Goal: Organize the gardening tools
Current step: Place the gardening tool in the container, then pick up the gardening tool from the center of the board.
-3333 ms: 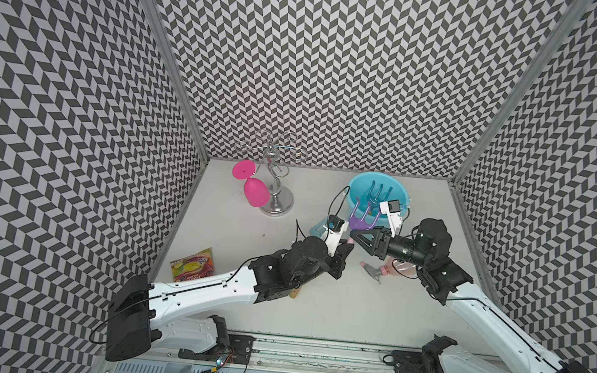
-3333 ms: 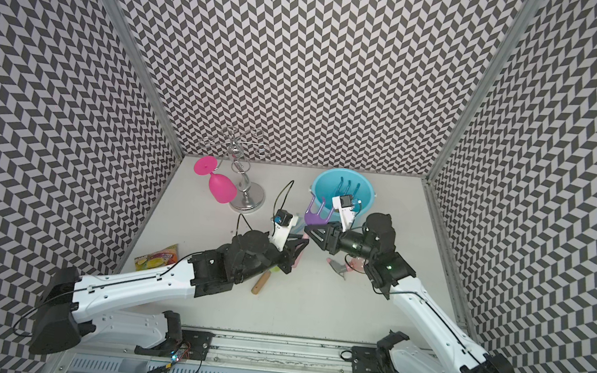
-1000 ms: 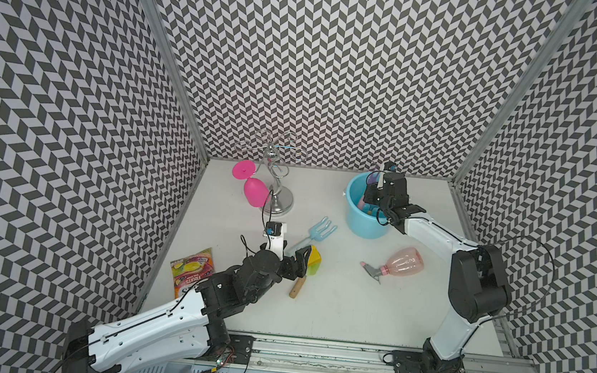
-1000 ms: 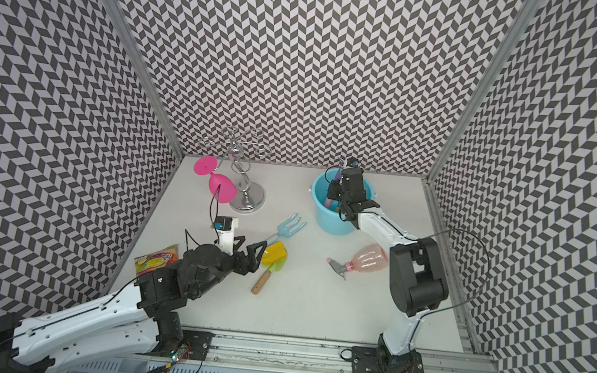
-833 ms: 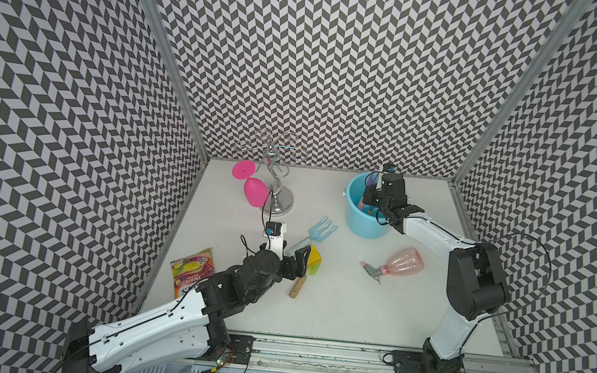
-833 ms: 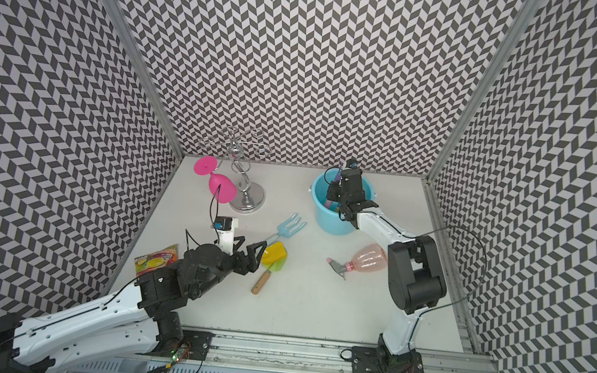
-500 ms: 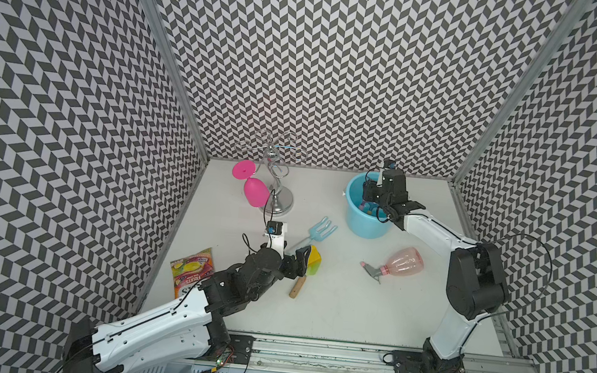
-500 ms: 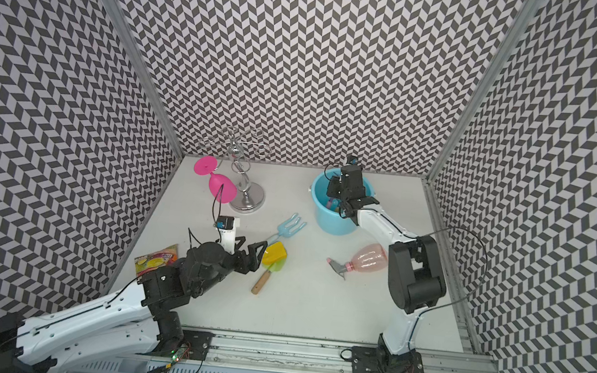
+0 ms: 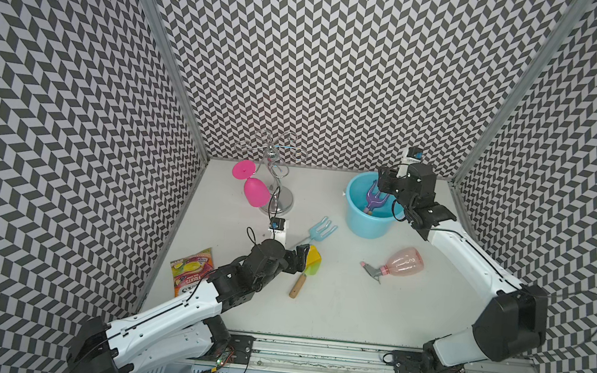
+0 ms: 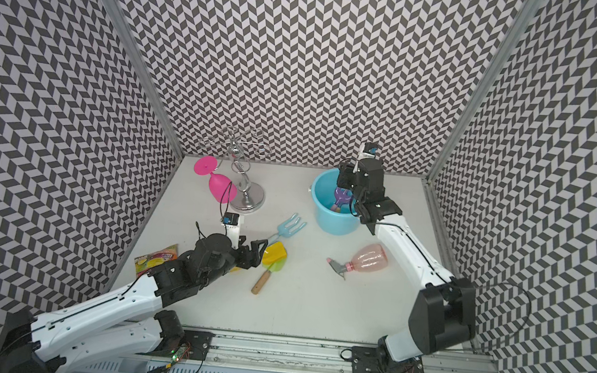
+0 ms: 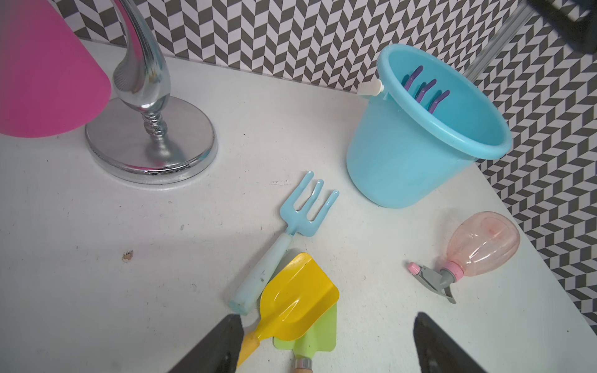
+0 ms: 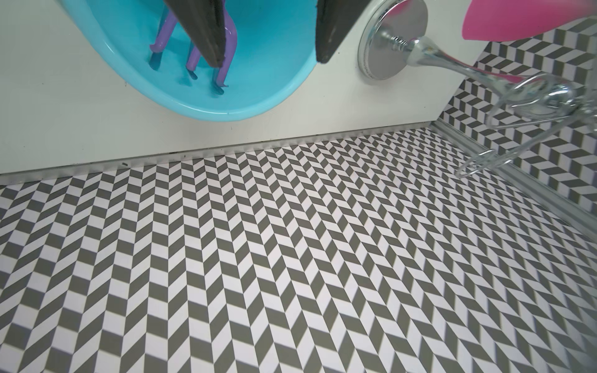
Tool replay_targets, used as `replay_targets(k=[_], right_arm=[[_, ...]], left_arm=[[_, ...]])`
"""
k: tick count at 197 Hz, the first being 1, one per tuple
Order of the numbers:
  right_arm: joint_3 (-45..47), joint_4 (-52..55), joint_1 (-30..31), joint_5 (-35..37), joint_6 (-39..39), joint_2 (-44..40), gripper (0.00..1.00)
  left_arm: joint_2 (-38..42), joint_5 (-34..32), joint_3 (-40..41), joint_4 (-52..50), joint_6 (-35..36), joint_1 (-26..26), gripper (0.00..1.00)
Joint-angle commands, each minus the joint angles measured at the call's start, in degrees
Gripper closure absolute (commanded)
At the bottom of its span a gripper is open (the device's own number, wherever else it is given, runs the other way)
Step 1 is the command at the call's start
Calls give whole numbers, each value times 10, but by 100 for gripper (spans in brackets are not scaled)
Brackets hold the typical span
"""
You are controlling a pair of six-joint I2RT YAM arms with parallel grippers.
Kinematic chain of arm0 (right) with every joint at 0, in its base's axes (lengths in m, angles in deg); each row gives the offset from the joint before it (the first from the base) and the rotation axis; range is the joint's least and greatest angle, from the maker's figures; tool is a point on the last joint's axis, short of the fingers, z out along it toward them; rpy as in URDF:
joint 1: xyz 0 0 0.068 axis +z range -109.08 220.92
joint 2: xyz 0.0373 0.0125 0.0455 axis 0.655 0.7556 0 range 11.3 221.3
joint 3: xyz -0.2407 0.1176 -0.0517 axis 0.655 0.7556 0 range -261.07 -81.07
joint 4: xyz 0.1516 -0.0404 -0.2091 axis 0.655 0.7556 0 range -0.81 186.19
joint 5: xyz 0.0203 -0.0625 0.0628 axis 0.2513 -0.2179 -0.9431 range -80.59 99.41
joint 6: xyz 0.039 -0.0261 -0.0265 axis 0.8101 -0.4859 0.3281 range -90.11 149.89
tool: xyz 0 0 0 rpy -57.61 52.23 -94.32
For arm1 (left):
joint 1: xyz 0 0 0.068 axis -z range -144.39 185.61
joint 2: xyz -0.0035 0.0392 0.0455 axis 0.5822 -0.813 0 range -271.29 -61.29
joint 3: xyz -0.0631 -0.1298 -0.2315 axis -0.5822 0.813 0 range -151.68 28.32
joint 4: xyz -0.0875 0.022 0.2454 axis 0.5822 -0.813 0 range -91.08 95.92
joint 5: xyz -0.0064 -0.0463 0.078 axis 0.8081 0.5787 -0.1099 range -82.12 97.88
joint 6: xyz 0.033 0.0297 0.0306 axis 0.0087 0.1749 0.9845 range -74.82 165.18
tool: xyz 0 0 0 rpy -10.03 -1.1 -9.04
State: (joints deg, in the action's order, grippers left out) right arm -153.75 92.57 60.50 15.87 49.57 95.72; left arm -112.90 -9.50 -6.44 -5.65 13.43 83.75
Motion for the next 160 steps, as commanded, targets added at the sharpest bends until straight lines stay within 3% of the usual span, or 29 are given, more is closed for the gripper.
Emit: replay_targets(k=[1,50,93,125,160], right_arm=[[44,-1,-3,-22,10,-52,53],[143,30,-2,-79,28,-153,52],[230,45,-2,-104,45,-235,52],[281,46,-1,-123,58,-262,53],[306,68,-1,-141,63,-262,53]], left_arm=[[-16,31,-22,18,7,-8,15],[-63,65,-35,-2,5,-18,18],[-116,97,-41,-69,-11,-21,26],[-154,149,-26,-73,-33,-18,34],[-181,153,-19,-72,-44,7,36]])
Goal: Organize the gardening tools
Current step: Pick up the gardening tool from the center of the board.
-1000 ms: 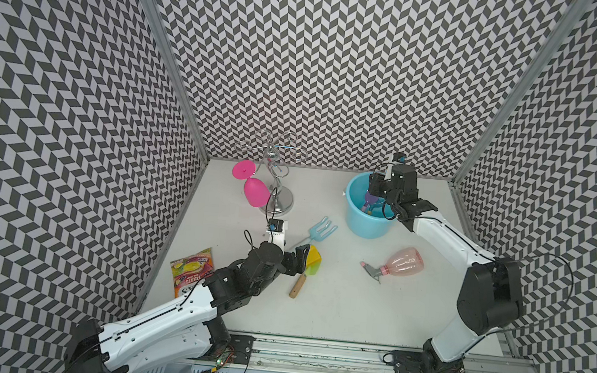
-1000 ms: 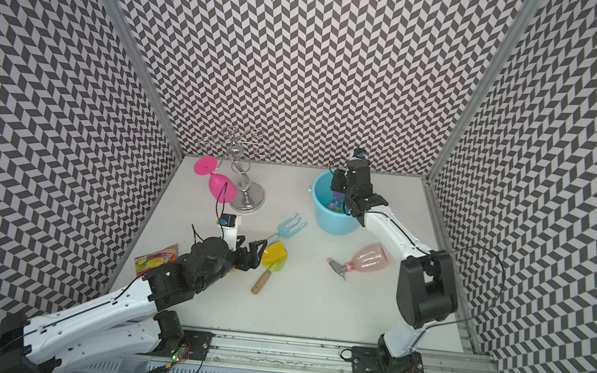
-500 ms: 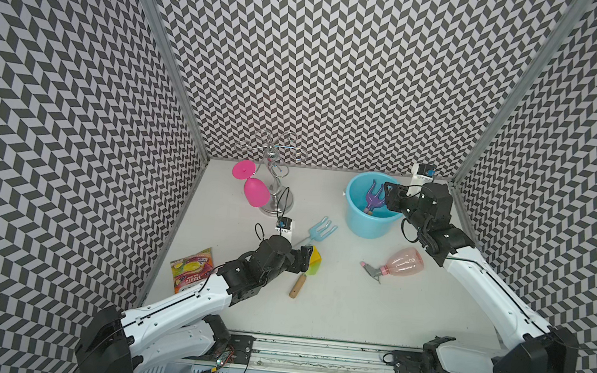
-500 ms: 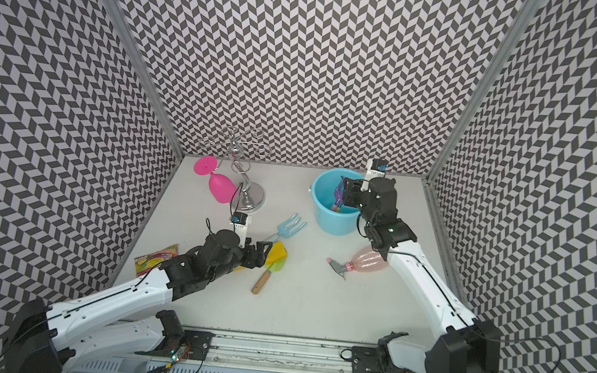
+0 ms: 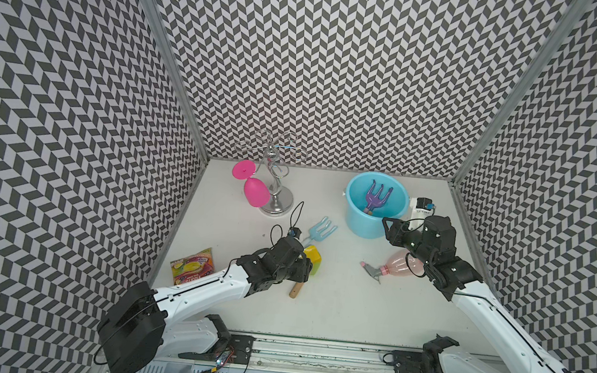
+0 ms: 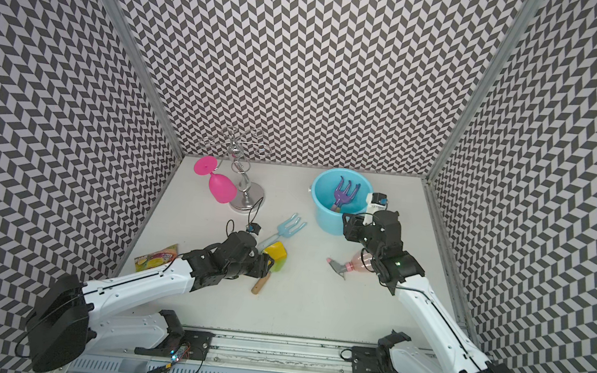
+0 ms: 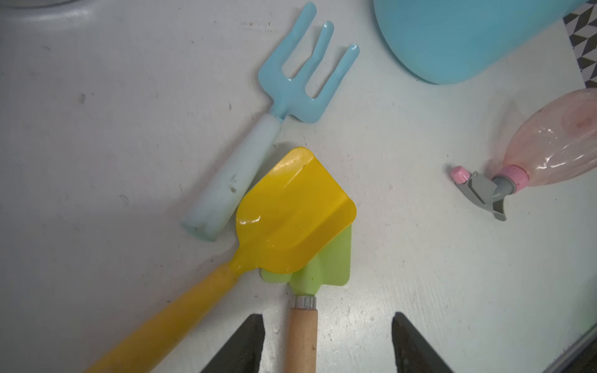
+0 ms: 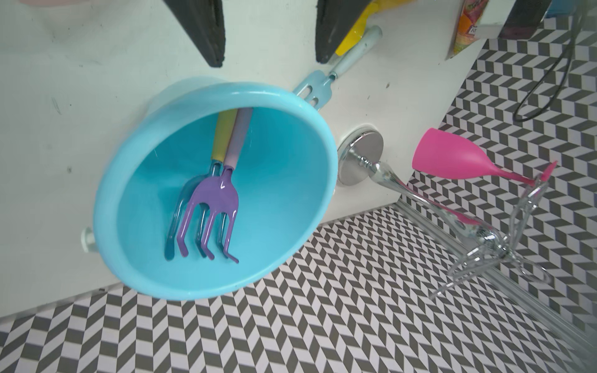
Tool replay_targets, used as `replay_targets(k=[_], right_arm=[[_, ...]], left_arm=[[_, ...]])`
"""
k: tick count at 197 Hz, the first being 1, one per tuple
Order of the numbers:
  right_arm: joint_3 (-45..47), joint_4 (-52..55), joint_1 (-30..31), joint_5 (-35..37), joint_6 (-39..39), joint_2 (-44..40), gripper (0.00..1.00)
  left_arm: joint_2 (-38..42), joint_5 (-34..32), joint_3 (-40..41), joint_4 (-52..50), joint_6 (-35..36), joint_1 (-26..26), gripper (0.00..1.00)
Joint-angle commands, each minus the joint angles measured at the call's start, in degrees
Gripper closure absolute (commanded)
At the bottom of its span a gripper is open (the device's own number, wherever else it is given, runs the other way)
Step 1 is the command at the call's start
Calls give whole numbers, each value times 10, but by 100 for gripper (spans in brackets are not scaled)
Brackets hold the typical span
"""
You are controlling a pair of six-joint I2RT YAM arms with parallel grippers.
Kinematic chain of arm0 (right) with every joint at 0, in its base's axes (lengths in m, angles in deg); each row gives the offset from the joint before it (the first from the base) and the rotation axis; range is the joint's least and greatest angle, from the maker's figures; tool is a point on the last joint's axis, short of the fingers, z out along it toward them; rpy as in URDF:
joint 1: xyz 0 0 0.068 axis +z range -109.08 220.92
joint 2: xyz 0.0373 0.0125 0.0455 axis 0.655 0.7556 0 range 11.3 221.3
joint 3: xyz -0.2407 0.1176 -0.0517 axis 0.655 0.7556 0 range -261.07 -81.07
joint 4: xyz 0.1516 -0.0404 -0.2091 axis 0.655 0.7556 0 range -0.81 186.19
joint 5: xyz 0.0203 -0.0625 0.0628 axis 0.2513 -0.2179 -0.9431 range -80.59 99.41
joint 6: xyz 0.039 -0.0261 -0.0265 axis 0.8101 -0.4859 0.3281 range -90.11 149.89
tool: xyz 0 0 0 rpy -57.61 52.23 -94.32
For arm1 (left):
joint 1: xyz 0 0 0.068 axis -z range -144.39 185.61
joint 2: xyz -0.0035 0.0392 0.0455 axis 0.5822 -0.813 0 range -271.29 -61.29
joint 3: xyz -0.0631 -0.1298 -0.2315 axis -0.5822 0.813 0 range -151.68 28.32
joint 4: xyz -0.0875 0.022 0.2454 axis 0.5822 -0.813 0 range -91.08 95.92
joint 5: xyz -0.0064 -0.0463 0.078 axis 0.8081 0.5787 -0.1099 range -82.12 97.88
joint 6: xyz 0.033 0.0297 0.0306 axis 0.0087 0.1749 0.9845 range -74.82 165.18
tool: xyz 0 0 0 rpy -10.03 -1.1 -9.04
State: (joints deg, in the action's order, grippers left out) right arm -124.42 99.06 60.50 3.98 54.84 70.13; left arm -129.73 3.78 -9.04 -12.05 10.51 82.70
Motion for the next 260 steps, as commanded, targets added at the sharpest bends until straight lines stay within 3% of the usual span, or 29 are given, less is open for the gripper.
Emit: replay_targets(k=[1,84,144,215,260], right_arm=[[14,3,-1,-22,10,-6,52],[36,2,-1,-34,14,-14,53],[39,-1,-1,-32,16,-14,53],[45,-1,-1,-25,19,-17,53],[46,5,-1,-10,20,-32,53]], left_arm=[[-14,21,7,-9,-15,18,36],[-78,-6,3,-45,-40,50,42],[-122,-9,-2,-41,-39,78,53],[-147,-17,-37,-35,-20,101,79],[-165,-8,-73,-22,6,105,88]])
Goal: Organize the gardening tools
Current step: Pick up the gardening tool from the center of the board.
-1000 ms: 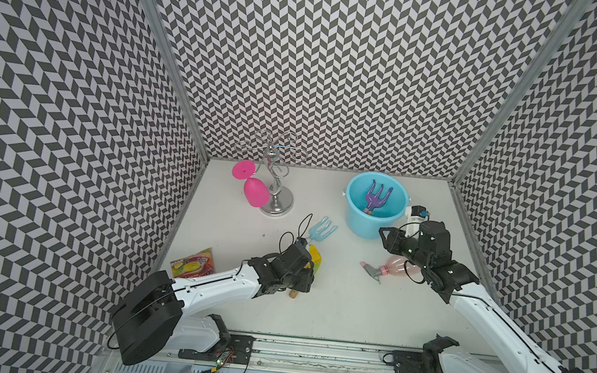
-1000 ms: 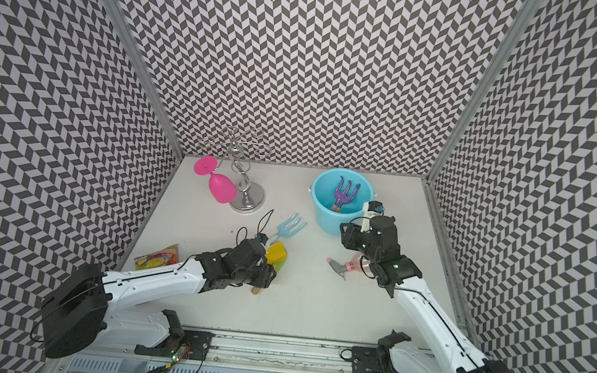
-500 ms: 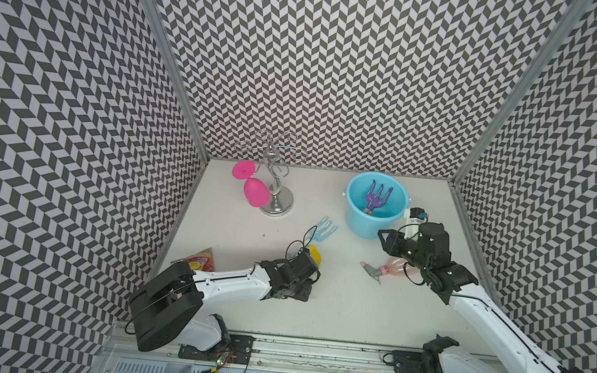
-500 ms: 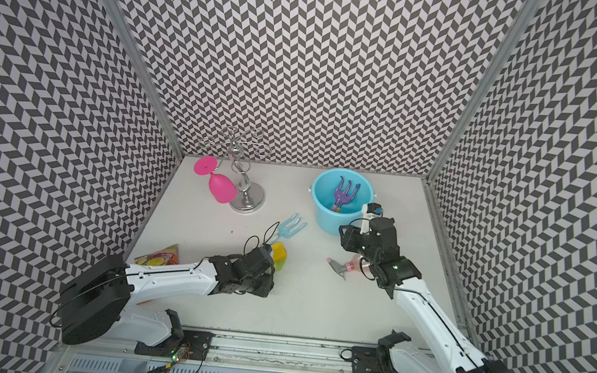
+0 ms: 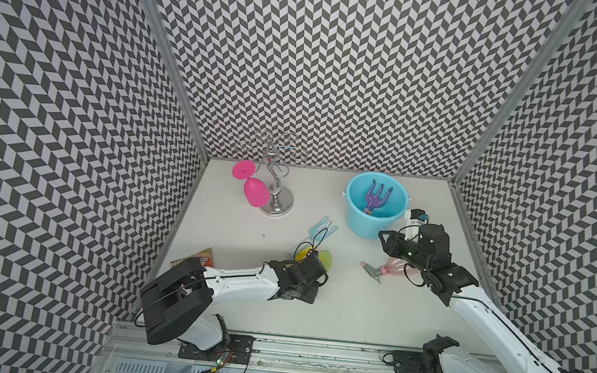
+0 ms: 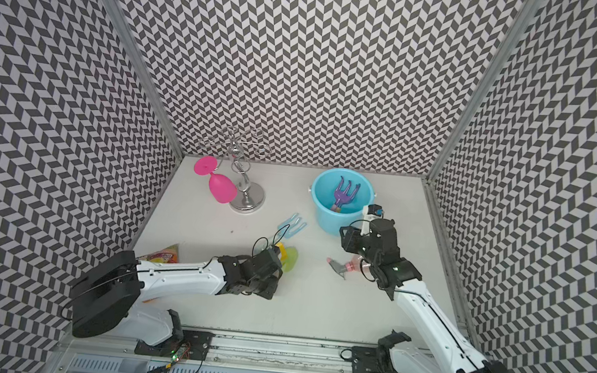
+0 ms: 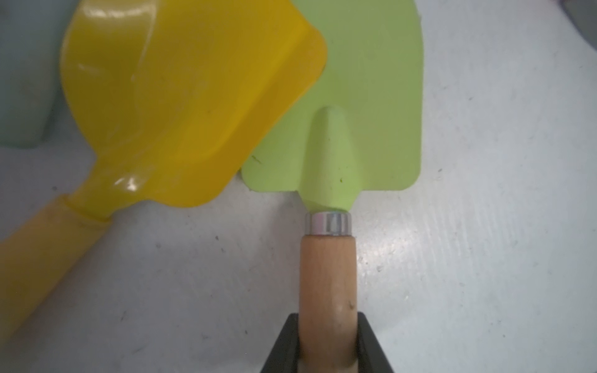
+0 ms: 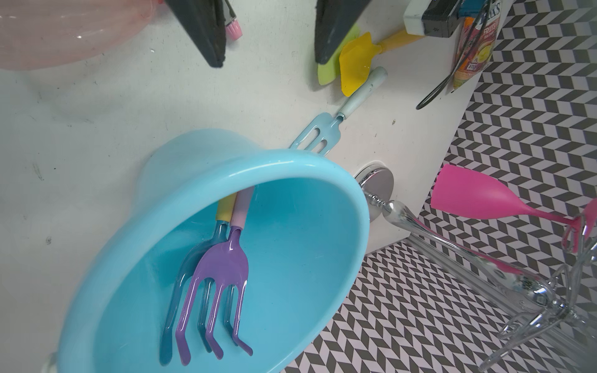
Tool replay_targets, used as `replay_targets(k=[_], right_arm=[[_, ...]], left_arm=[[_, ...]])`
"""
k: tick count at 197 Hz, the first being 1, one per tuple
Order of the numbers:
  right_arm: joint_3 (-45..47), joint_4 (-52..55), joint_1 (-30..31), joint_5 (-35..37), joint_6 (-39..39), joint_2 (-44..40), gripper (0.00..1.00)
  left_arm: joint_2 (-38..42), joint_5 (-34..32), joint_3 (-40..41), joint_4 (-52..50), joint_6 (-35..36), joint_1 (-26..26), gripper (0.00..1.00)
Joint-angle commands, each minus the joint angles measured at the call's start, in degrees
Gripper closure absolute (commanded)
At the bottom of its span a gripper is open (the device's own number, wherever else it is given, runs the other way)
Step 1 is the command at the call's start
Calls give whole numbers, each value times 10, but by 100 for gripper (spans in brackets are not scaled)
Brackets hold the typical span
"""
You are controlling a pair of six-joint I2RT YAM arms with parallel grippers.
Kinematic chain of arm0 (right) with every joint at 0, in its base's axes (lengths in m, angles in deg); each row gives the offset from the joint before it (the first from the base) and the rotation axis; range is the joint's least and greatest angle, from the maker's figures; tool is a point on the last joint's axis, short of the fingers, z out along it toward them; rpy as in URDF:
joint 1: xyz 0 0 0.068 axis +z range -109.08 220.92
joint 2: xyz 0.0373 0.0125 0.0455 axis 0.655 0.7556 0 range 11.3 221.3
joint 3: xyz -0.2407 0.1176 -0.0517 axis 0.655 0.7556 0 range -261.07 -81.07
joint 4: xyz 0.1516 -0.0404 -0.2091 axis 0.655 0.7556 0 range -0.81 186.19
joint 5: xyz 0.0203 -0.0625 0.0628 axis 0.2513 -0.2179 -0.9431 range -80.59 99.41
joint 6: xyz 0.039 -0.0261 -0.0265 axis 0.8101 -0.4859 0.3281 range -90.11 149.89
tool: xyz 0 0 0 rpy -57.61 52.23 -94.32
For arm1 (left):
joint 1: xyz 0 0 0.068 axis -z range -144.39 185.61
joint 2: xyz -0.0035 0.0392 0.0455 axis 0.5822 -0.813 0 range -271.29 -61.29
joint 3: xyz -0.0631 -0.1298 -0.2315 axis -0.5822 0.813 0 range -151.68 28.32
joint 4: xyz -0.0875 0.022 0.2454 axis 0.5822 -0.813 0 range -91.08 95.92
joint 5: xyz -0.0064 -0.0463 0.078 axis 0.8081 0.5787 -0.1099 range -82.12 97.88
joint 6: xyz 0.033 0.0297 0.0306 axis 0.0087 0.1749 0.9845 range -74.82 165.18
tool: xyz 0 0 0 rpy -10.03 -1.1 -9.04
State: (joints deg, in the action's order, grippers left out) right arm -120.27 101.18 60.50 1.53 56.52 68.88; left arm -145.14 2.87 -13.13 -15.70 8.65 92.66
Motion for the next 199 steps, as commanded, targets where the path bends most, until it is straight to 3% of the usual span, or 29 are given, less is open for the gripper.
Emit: replay_targets(k=[1,65,92,152,199], right_arm=[[4,-16,-1,15,3,-19,53],[-8,-13,-1,-35,1,-26,52],[0,-45,-1,-94,-4,-43,44],[7,-145,3,-271,14,-34,38],[2,-197,28,-324,32,-15,36]], left_arm=[[-12,1,-33,14,26,6,88],[12,-15,-79,36,55,7,95],[38,-42,-94,53,69,7,96],[80,-81,-135,116,104,5,96],[111,-77,-136,165,119,6,96]])
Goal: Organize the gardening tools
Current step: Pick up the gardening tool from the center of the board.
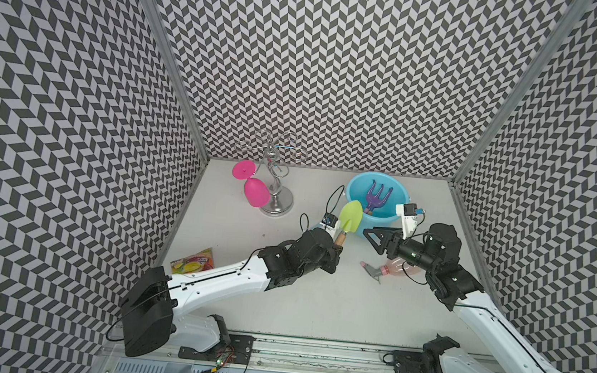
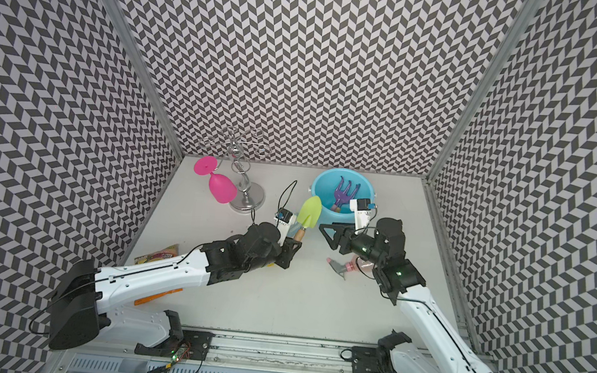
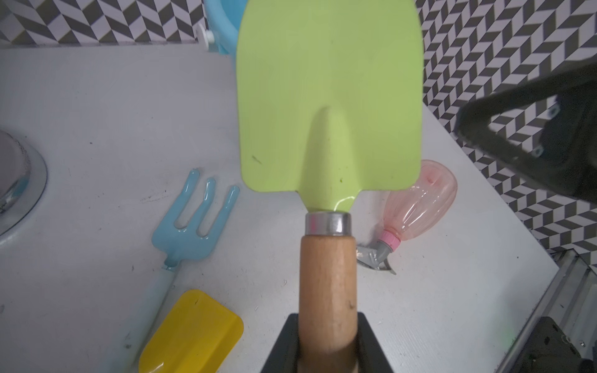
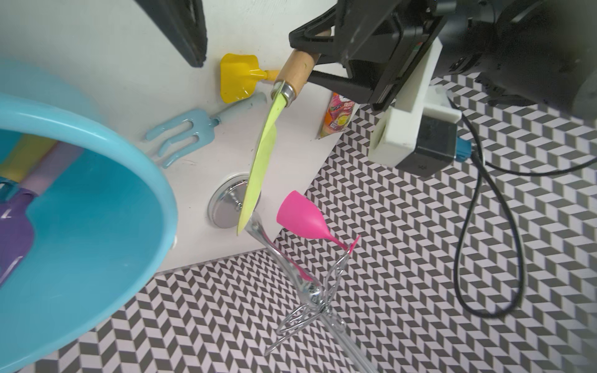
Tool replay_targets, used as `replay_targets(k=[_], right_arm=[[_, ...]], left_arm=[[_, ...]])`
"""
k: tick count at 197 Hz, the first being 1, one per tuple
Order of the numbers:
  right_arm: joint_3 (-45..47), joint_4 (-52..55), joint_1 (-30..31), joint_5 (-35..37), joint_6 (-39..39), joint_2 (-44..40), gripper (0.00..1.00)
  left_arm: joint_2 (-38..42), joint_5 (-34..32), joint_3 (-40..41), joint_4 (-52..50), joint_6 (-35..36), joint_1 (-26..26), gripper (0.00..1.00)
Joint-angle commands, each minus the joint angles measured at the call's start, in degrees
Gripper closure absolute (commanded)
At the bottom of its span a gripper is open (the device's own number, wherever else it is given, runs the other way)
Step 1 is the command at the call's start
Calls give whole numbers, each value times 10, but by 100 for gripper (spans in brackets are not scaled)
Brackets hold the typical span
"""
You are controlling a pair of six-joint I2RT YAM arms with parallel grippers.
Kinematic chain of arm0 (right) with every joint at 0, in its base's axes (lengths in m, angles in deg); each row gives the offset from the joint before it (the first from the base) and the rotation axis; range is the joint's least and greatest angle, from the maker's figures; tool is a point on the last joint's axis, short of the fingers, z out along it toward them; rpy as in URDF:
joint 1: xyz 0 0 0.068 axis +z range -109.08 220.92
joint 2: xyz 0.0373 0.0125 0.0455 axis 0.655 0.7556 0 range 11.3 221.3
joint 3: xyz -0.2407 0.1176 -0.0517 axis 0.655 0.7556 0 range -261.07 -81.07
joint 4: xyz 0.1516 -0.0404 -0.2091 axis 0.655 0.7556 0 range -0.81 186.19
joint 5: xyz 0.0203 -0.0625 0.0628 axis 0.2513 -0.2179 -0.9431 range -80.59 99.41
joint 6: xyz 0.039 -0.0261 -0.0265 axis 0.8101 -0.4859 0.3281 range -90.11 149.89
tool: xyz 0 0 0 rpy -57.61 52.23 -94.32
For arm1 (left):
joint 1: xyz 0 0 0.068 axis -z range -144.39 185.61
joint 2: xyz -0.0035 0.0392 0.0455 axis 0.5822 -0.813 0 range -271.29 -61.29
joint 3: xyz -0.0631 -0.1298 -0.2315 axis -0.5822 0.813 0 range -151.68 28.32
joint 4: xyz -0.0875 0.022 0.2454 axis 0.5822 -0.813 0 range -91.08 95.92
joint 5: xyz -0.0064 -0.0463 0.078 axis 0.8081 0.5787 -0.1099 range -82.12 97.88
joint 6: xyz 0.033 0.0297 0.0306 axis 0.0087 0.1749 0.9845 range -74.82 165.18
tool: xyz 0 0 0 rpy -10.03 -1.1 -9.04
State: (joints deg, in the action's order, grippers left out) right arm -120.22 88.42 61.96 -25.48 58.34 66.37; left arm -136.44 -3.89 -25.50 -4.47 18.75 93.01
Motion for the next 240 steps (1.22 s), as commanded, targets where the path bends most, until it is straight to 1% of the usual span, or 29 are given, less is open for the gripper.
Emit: replay_targets(k=[1,46,65,103,108,138,179,204,214,222,231,240], right_arm=[[1,-71,13,-55,15,11,36],[-7,-130,39,-85,47,50,38],[-17,-146,50,-90,53,63,39],[-28,-183,54,-103,76,81,41],[-29,-186,54,-103,79,82,41],[-33,-202,55,-104,90,86,45],[-33,-223,57,-117,105,89,59],[-34,-226,57,-119,106,87,73],[-33,-226,57,-119,106,88,80],[-32,-226,58,-119,107,87,81],[-30,-227,57,-120,107,86,86],[-29,-226,58,-116,106,85,88]], left_arm=[[25,-9,-12,53,19,2,96],[55,22,19,119,35,3,95],[58,31,20,126,37,4,95],[64,46,30,147,37,10,95],[66,48,31,150,51,11,95],[68,49,32,151,57,15,95],[71,47,33,154,62,18,95],[70,45,34,155,62,20,95],[70,45,33,156,62,20,93],[69,46,34,157,62,20,91],[69,46,34,156,62,20,90],[69,46,33,157,62,21,85]])
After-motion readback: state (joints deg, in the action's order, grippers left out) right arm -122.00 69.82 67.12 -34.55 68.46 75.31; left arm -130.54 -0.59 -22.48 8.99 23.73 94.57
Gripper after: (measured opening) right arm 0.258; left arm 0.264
